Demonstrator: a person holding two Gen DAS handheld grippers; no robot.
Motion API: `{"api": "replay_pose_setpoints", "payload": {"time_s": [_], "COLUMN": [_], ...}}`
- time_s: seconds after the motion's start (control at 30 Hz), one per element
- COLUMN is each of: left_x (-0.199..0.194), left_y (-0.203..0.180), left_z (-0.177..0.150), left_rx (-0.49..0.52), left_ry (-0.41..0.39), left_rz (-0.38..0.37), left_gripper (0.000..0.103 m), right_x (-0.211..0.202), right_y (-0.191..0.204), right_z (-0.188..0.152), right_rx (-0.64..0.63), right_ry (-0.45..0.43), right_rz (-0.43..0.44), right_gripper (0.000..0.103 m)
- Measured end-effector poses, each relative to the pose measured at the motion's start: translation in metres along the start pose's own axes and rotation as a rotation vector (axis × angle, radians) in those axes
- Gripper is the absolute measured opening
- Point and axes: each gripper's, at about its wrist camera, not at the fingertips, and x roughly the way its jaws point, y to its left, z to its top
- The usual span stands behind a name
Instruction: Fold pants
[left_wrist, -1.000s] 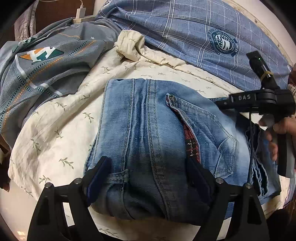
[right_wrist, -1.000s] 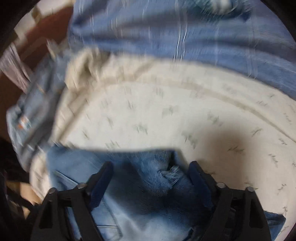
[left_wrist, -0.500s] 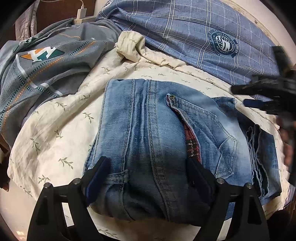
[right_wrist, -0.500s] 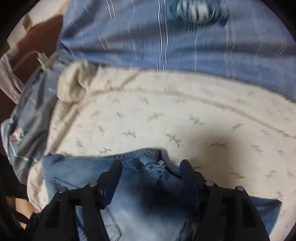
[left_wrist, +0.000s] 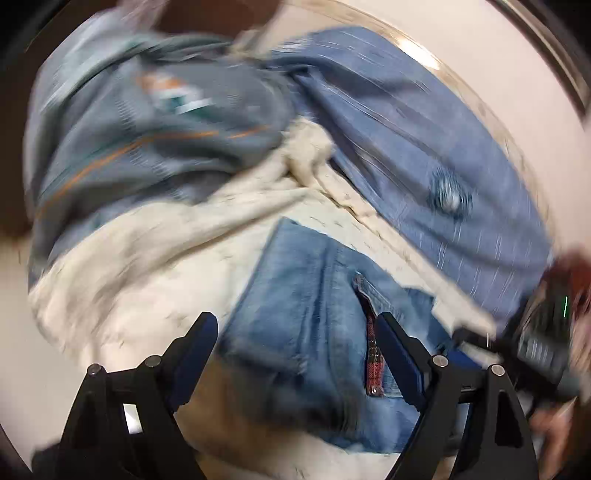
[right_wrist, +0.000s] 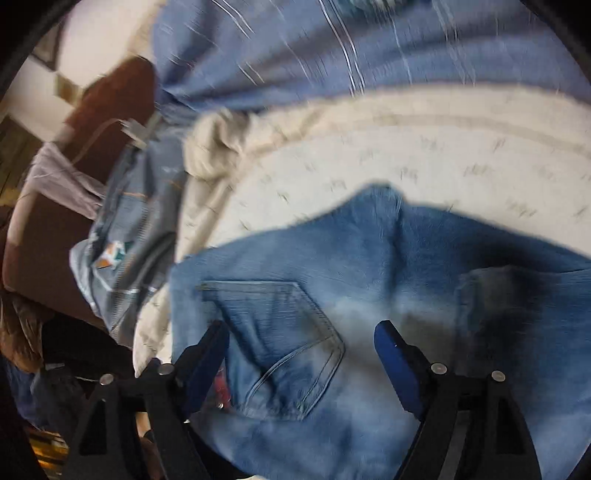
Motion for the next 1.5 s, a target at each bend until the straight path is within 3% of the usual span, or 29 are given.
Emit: {"api": "replay_pose_setpoints", "payload": {"time_s": [0.13,0.2,0.33,0.6,0.8,0.87,0.93,1.1,1.17,1.37,1.4,1.5], "left_x": [0.002,-0.001,0.006,0.033,0.041,0.051,0.051,0.052,0.059,0.048,0.044,0.022], "left_y": [0.039,0.032,0.015,0.005,-0.006,0.0,0.005,0.001,-0.011,-0.044,-0.056,-0.115], "left_z": [-0.02,-0.022,-0.026,-0.046,-0.044,-0.04,-0.04,-0.035,-0.028,-0.02,-0.019,-0.026], "left_rx": [-0.235,-0.211,-0.254,-0.312,-0.274,-0.294,-0.333,-0.324,-0.281,-0.106,-0.043,0.274], "left_ry": [0.138,0.128,0.2,0.29,0.26,0.263,0.254,0.242,0.242,0.195,0.175,0.059], "left_rz": [-0.082,-0.086,-0.169,-0.123,-0.081,-0.04,-0.055,-0.008,0.052,0.126,0.151,0.224], "left_gripper": [0.087,0.087,0.087,0.087,0.087,0.087,0.087,0.083,0.041,0.027,0.026,0.021], "right_x": [-0.01,-0.017,-0.026,-0.042,-0.043,-0.044,-0.045,-0.048,-0.047,-0.039,-0.038,-0.044], "right_y": [-0.007,-0.018,-0.027,-0.047,-0.054,-0.053,-0.054,-0.059,-0.06,-0.07,-0.073,-0.08], "right_z": [-0.044,-0.067,-0.096,-0.109,-0.11,-0.111,-0.112,-0.113,-0.113,-0.112,-0.112,-0.112], "right_rx": [0.026,0.042,0.035,0.053,0.07,0.065,0.066,0.077,0.084,0.142,0.152,0.201], "right_ry": [-0.041,-0.065,-0.1,-0.149,-0.15,-0.153,-0.155,-0.164,-0.164,-0.134,-0.127,-0.153], "right_rz": [0.079,0.115,0.166,0.255,0.297,0.297,0.298,0.307,0.311,0.361,0.367,0.404], "right_gripper": [0.084,0.084,0.084,0.084,0.084,0.084,0.084,0.084,0.084,0.084,0.084,0.084]}}
